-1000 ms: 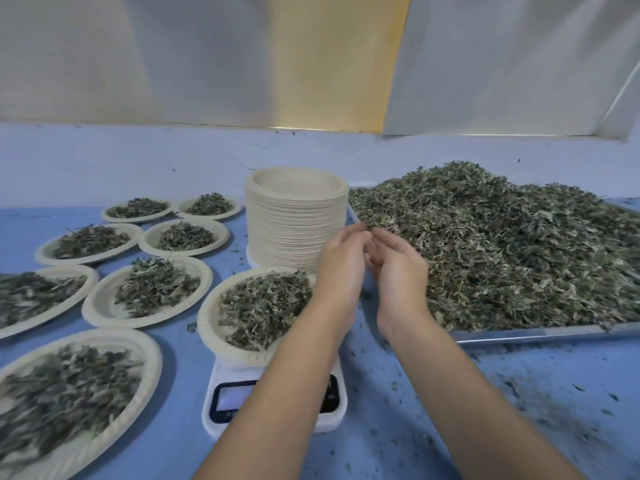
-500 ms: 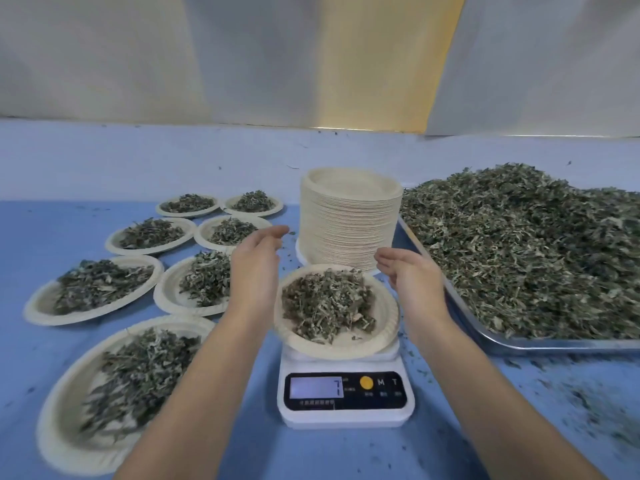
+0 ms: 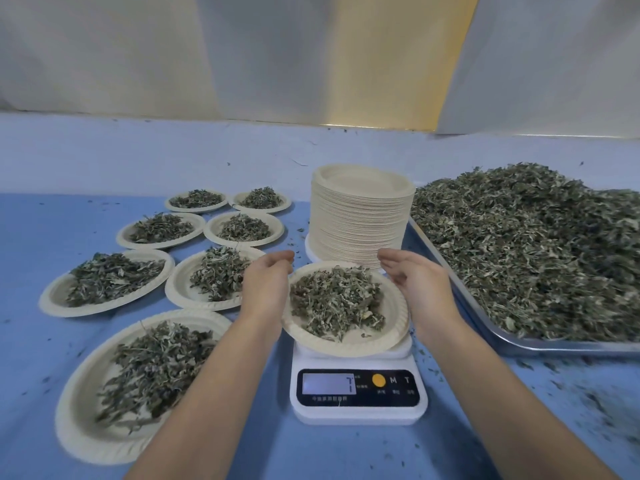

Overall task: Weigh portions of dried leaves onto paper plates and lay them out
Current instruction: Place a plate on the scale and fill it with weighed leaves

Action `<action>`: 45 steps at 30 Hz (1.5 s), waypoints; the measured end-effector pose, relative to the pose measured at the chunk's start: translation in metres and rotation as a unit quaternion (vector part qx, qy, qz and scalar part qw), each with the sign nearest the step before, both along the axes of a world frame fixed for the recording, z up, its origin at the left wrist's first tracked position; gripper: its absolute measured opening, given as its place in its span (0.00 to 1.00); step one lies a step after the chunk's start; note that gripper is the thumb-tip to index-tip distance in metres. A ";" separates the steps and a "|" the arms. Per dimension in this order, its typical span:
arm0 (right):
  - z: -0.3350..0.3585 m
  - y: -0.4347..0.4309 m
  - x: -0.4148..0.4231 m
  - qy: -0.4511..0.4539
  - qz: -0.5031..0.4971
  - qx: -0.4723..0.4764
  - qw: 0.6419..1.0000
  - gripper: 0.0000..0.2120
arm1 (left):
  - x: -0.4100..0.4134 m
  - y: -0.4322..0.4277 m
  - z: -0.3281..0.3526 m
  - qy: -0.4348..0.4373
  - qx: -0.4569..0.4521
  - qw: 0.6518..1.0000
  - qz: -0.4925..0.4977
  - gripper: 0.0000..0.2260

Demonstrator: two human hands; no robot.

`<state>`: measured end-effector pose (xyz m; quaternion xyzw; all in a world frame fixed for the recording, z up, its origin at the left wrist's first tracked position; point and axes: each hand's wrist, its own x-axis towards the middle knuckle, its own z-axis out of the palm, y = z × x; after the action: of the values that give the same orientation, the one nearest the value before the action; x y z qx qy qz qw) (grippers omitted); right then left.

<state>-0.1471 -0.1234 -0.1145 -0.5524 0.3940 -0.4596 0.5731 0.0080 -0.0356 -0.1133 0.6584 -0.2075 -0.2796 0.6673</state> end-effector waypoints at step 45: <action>0.009 0.141 0.269 0.271 0.302 -0.075 0.911 0.08 | 0.186 0.149 0.059 -0.192 -0.100 0.928 0.302 0.13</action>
<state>0.1214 0.0178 -0.1052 -0.7893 0.3133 -0.1256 0.5129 0.1941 0.1129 -0.0541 0.6612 -0.1499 0.0893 0.7296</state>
